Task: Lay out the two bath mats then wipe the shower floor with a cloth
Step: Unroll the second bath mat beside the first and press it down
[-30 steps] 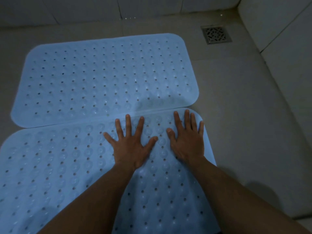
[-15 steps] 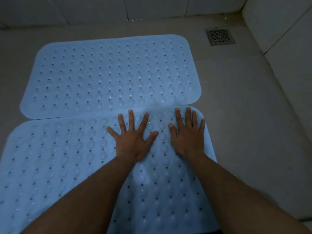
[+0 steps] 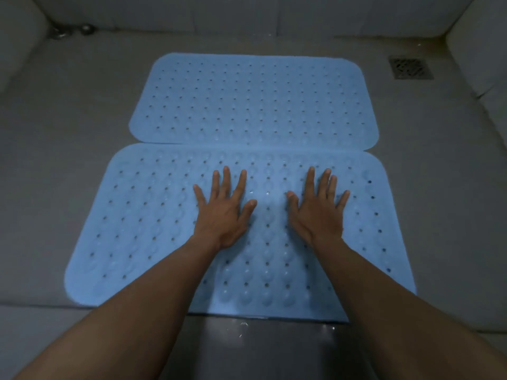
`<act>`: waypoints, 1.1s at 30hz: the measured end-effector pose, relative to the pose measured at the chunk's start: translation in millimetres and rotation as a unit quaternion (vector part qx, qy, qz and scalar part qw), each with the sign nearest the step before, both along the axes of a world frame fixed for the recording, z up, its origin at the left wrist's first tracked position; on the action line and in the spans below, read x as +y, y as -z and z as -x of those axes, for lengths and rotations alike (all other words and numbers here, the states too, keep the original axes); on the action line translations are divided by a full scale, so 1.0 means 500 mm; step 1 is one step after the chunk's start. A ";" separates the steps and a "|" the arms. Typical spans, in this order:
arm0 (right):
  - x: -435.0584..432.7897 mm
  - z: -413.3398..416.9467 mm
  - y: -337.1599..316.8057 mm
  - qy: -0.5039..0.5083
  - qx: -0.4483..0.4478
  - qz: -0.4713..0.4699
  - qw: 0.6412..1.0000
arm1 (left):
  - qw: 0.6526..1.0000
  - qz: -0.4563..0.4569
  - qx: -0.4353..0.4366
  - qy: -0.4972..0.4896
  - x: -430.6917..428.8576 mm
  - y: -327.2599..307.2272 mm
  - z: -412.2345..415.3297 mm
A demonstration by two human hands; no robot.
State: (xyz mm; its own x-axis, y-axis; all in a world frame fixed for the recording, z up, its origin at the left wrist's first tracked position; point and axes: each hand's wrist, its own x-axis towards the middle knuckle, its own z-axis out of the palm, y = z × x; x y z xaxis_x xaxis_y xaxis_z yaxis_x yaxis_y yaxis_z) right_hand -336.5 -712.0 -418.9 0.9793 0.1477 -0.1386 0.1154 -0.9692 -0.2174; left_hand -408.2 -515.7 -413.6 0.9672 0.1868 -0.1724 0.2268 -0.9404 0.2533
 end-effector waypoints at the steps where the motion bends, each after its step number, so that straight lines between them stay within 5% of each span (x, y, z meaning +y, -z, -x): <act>1: 0.031 0.038 -0.002 -0.015 0.009 -0.003 1.000 | 1.000 -0.008 0.005 -0.017 0.034 0.003 0.043; 5: 0.164 0.176 0.003 -0.090 0.041 -0.013 0.995 | 0.993 -0.023 0.030 -0.109 0.163 0.012 0.180; 10: 0.274 0.293 0.031 -0.136 0.058 -0.001 0.989 | 0.992 -0.044 0.040 -0.108 0.255 0.042 0.264; 23: 0.290 0.309 0.044 -0.099 0.043 0.026 0.994 | 0.993 -0.056 0.006 -0.108 0.266 0.060 0.270; 33: 0.299 0.307 0.031 -0.098 0.081 0.014 0.992 | 0.991 -0.046 0.074 -0.106 0.270 0.036 0.264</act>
